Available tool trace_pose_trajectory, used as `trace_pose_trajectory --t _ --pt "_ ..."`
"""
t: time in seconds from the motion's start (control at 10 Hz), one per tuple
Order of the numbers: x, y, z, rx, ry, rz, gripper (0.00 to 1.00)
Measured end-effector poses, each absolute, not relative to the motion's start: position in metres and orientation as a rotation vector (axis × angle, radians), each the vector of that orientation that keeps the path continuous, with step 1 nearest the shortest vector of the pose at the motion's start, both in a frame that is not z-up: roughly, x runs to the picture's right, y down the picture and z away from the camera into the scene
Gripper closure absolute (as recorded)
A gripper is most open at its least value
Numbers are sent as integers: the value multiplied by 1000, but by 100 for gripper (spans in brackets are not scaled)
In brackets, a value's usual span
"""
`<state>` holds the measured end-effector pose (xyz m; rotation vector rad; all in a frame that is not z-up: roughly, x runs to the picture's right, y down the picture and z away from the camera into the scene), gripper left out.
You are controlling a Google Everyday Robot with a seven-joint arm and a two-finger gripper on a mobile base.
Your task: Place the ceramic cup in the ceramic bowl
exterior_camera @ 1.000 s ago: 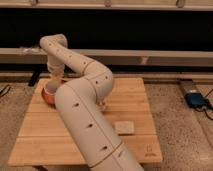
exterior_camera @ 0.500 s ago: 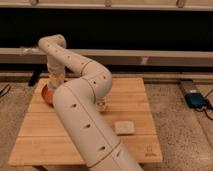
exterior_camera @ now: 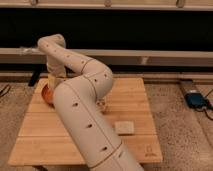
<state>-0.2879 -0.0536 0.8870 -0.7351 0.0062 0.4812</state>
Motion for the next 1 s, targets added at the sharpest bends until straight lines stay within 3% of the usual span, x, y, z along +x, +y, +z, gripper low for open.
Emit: trace_pose_trajectory --t 0.7,1.0 --pt "-255 -105 840 -656 -41 496 31" --pt "-256 -104 839 -661 -40 493 31"
